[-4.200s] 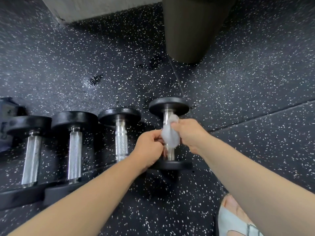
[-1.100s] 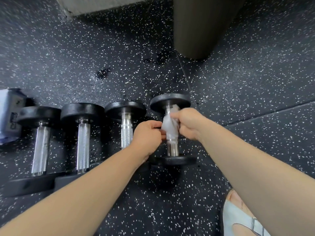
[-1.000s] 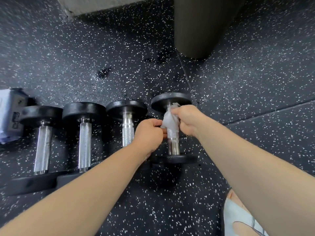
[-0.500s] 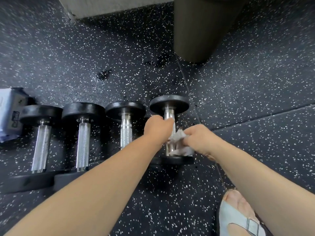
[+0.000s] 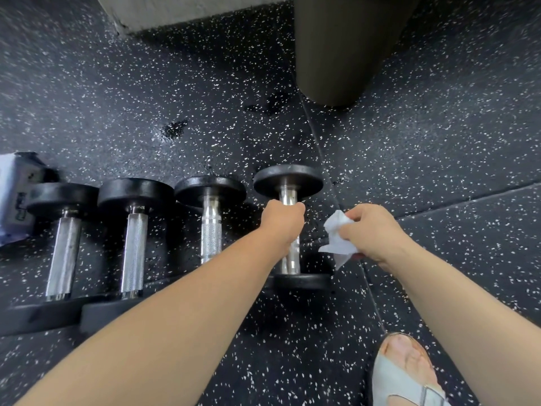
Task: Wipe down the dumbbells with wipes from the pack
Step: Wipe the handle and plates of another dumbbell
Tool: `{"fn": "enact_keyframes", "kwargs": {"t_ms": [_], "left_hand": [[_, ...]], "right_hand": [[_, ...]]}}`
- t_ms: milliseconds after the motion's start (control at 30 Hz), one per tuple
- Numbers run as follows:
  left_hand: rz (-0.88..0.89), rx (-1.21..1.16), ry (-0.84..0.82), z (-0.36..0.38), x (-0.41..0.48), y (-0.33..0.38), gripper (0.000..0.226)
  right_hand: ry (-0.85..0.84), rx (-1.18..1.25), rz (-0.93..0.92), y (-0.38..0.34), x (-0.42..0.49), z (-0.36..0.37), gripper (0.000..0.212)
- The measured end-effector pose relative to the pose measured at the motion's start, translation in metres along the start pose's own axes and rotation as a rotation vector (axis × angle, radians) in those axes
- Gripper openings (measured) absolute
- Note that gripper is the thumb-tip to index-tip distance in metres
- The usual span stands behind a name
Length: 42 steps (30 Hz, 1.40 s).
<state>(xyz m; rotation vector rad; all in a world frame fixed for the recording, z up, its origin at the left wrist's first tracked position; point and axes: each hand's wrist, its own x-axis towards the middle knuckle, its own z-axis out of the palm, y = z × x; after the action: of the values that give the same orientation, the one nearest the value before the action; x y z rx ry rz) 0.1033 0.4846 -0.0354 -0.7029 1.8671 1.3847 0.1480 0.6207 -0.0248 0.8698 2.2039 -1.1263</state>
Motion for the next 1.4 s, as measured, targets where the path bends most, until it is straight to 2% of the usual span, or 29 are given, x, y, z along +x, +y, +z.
{"fn": "enact_keyframes", "kwargs": {"t_ms": [167,300,433,533,633,733,833,1000,1100,1200,1400], "left_hand": [[0.073,0.003,0.022,0.000,-0.009,-0.006,0.024],[0.263,0.041,-0.058,0.005,-0.023,-0.005,0.022],[0.462,0.115,-0.092,0.010,-0.034,0.009,0.024],[0.478,0.130,-0.092,0.007,-0.034,0.011,0.025],[0.479,0.161,-0.116,0.002,-0.031,0.007,0.016],[0.453,0.162,-0.112,-0.002,-0.024,0.007,0.030],[0.434,0.154,-0.100,-0.004,-0.022,0.010,0.028],[0.411,0.160,-0.113,-0.002,-0.019,0.006,0.023],[0.435,0.171,-0.102,0.002,-0.017,0.003,0.033],[0.453,0.204,-0.078,0.003,-0.015,-0.001,0.031],[0.457,0.246,-0.074,0.002,-0.011,0.006,0.038]], "right_hand": [[-0.053,0.329,0.117,0.002,0.003,0.008,0.012],[-0.058,0.767,0.151,-0.023,-0.003,0.002,0.014],[-0.016,1.023,0.104,-0.039,-0.016,-0.018,0.021],[-0.109,1.284,0.059,-0.037,-0.032,-0.026,0.020],[-0.313,1.535,0.023,-0.038,-0.047,-0.030,0.025],[-0.399,1.669,0.054,-0.043,-0.056,-0.026,0.038],[-0.395,1.744,0.069,-0.051,-0.045,-0.020,0.050],[-0.285,1.658,0.173,-0.074,-0.009,-0.009,0.056],[-0.205,1.661,0.240,-0.074,-0.004,-0.005,0.048],[-0.110,1.667,0.234,-0.065,-0.015,-0.007,0.035],[-0.186,1.680,0.159,-0.055,-0.042,-0.013,0.014]]}}
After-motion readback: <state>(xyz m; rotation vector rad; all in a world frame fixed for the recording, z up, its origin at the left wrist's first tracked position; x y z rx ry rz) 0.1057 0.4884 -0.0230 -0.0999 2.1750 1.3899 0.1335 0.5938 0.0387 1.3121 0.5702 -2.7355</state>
